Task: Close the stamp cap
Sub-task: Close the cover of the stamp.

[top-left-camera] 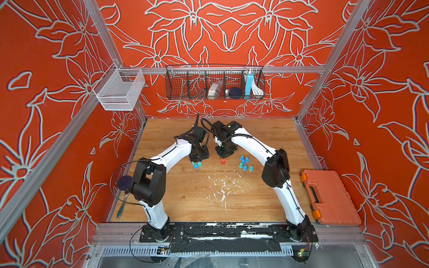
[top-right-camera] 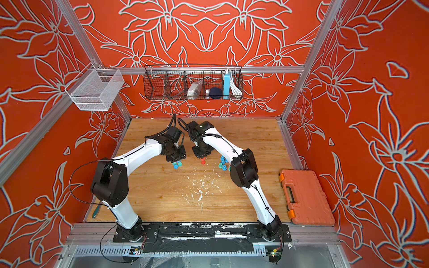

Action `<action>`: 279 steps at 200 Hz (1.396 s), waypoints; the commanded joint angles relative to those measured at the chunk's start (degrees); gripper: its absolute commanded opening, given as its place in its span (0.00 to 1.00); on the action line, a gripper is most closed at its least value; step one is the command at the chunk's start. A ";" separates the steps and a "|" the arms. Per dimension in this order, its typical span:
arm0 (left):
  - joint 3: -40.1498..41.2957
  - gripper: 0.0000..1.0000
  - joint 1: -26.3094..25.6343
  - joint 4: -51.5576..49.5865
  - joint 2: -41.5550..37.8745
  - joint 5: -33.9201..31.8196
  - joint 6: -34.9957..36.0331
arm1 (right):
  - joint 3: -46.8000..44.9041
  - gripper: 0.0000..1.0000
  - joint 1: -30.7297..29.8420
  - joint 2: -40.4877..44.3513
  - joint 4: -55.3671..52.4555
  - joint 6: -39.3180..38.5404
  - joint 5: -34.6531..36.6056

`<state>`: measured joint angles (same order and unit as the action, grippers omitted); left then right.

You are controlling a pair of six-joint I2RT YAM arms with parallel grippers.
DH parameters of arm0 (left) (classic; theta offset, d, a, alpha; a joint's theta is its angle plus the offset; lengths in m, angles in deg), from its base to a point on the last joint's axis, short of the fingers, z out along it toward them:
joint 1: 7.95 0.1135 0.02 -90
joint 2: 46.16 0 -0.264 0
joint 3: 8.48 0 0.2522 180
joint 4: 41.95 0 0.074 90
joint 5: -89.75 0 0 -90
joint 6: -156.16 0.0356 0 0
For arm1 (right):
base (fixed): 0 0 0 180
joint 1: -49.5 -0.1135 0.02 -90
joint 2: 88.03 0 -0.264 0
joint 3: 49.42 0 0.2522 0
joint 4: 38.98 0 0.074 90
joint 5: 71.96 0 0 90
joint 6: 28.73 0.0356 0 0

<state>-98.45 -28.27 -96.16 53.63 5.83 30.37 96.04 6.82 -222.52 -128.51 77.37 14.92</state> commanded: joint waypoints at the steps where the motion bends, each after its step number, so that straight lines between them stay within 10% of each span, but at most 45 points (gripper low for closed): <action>1: 0.96 0.43 0.23 -0.07 -2.01 -0.64 0.71 | 5.25 0.13 -0.53 -1.69 -4.35 1.63 2.11; 279: 3.15 0.43 2.36 -0.16 -4.06 -0.52 1.73 | 6.68 0.12 -0.94 -9.79 -3.54 2.36 2.76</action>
<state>-96.26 -26.58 -95.90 51.60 5.83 31.70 103.12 6.32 -230.35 -131.51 78.62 16.54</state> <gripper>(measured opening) 0.433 0.193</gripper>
